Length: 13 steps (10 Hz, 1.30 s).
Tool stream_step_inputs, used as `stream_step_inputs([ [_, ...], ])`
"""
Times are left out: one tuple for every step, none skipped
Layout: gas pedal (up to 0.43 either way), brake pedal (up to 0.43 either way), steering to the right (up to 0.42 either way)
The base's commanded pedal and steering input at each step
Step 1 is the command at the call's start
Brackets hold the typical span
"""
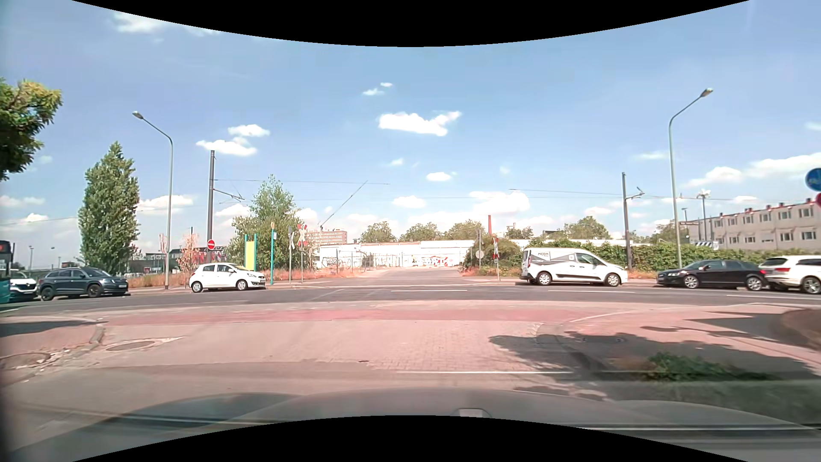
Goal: Follow the waypoints while adhering to traffic rules and regulations
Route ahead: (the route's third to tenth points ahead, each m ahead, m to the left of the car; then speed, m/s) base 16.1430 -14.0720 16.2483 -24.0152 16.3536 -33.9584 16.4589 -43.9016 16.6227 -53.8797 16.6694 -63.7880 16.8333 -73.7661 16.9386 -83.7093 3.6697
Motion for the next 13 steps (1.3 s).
stream_step_inputs([
  [0.0,0.0,-0.016],
  [0.0,0.0,-0.015],
  [0.0,0.0,-0.014],
  [0.0,0.0,-0.009],
  [0.0,0.0,-0.005],
  [0.0,0.0,-0.003],
  [0.0,0.0,0.0],
  [0.0,0.0,0.007],
  [0.0,0.0,0.015],
  [0.0,0.0,0.023],
  [0.0,0.0,0.038],
  [0.0,0.0,0.055],
  [0.0,0.0,0.071],
])
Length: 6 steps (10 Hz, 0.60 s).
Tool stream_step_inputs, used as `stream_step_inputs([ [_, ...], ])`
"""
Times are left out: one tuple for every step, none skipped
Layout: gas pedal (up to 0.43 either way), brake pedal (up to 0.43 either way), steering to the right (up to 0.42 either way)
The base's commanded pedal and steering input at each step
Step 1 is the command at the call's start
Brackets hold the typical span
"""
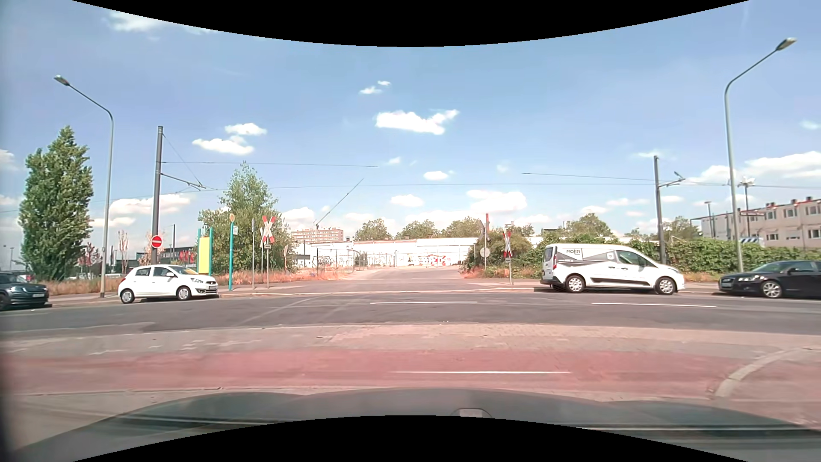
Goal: Follow the waypoints while adhering to traffic rules and regulations
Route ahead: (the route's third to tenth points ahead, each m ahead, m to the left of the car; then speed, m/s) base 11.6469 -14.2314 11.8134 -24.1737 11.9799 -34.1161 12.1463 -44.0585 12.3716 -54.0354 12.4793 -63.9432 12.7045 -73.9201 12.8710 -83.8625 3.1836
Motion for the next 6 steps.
stream_step_inputs([
  [0.0,0.0,0.095],
  [0.0,0.0,0.113],
  [0.0,0.0,0.143],
  [0.0,0.0,0.174],
  [0.0,0.0,0.199],
  [0.0,0.0,0.219],
])
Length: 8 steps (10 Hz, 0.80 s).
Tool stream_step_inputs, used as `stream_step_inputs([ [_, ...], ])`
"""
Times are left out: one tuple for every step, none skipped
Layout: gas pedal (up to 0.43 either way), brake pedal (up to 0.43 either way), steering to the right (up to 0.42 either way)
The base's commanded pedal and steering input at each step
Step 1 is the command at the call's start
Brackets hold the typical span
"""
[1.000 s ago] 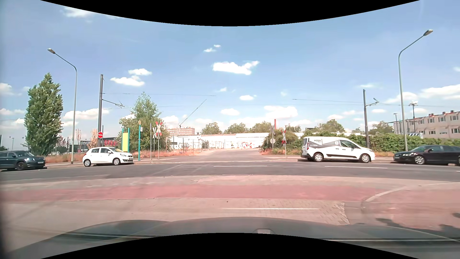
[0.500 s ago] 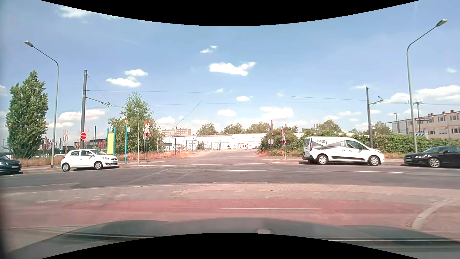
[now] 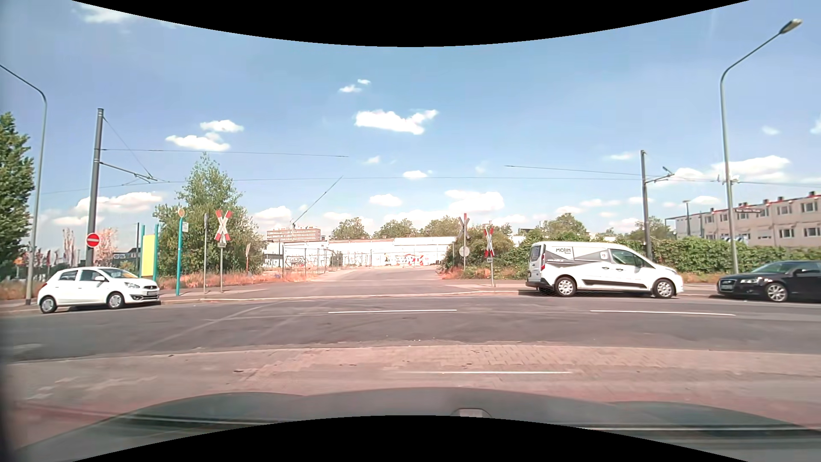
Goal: Follow the waypoints while adhering to traffic rules and regulations
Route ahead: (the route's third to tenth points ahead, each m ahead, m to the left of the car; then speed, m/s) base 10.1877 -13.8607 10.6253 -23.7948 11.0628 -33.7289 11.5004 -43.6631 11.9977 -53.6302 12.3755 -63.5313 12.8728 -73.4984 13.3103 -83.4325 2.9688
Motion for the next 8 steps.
stream_step_inputs([
  [0.0,0.0,0.241],
  [0.0,0.0,0.26],
  [0.0,0.0,0.273],
  [0.0,0.0,0.283],
  [0.0,0.0,0.296],
  [0.0,0.0,0.308],
  [0.0,0.0,0.318],
  [0.0,0.0,0.324],
])
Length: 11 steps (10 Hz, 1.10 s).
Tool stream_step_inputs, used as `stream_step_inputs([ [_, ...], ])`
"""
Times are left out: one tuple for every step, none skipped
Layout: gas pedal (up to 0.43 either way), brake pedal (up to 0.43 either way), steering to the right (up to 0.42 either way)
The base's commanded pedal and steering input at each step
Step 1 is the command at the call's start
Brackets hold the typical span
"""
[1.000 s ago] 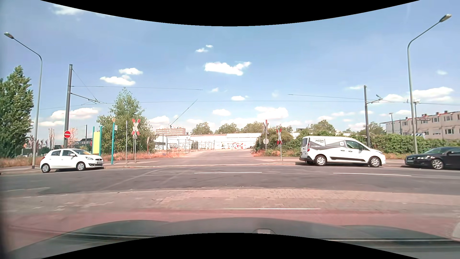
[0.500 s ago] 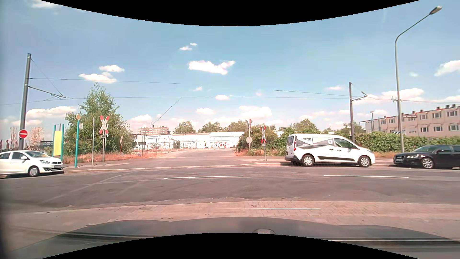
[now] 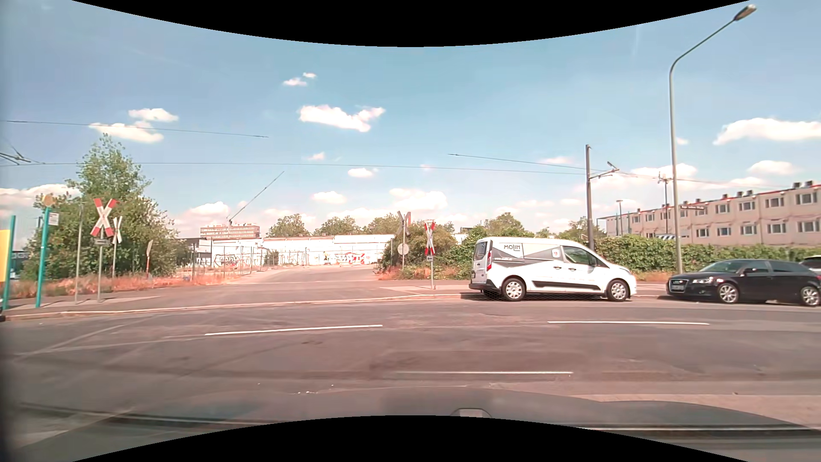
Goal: Follow the waypoints while adhering to traffic rules and regulations
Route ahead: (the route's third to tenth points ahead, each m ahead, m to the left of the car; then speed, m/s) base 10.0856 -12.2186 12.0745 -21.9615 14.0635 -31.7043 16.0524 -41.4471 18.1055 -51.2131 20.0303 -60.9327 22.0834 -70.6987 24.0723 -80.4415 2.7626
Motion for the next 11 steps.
stream_step_inputs([
  [0.0,0.0,0.332],
  [0.0,0.0,0.34],
  [0.0,0.0,0.347],
  [0.039,0.0,0.359],
  [0.087,0.0,0.373],
  [0.098,0.0,0.391],
  [0.098,0.0,0.409],
  [0.11,0.0,0.428],
  [0.11,0.0,0.448],
  [0.118,0.0,0.472],
  [0.118,0.0,0.489],
])
